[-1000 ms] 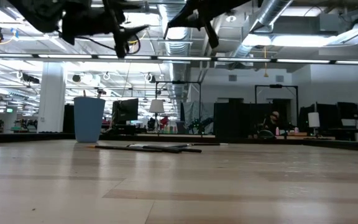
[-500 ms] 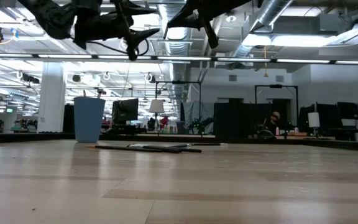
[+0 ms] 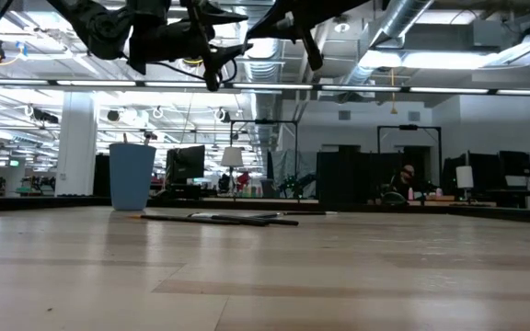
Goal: Pick & Place Paint Supplies
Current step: Put the silver paint brush into the blue cup
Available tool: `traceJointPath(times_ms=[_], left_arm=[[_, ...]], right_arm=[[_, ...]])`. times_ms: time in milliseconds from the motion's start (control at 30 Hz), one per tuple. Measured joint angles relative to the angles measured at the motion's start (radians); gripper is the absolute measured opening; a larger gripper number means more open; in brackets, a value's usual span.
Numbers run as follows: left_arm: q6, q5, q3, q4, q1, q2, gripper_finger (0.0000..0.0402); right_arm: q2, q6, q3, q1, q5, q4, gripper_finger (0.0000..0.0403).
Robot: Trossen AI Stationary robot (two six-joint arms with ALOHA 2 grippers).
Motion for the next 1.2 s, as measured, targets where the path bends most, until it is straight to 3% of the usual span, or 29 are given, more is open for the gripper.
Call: traceJointPath(times_ms=[100,333,700,900,1100,1200], left_arm=[[-0.001,0.0,0.0,0.002,0.0,0.0,0.019],[0.002,0.006,0.0,0.004,-0.006,0.0,0.0107],[0.024,0.007,0.0,0.007,-0.006,0.0,0.0015],[0.026,0.047,0.001,0.007,-0.006,-0.001,0.0005],[0.054,0.107,0.001,-0.04,0.024,-0.051,0.0002],[0.156,0.096,0.001,-0.179,0.057,-0.118,0.0002]], right_arm=[[0.0,0.0,0.0,0.004,0.0,0.0,0.0],[0.0,0.0,0.0,0.006,-0.009,0.0,0.0],[0.0,-0.001,0.0,0.006,-0.041,-0.004,0.0],[0.0,-0.021,-0.001,0.004,-0.041,-0.004,0.0005],[-0.012,-0.102,-0.001,-0.011,-0.04,-0.001,0.0073],[-0.023,-0.115,-0.001,-0.021,-0.043,-0.003,0.0121]])
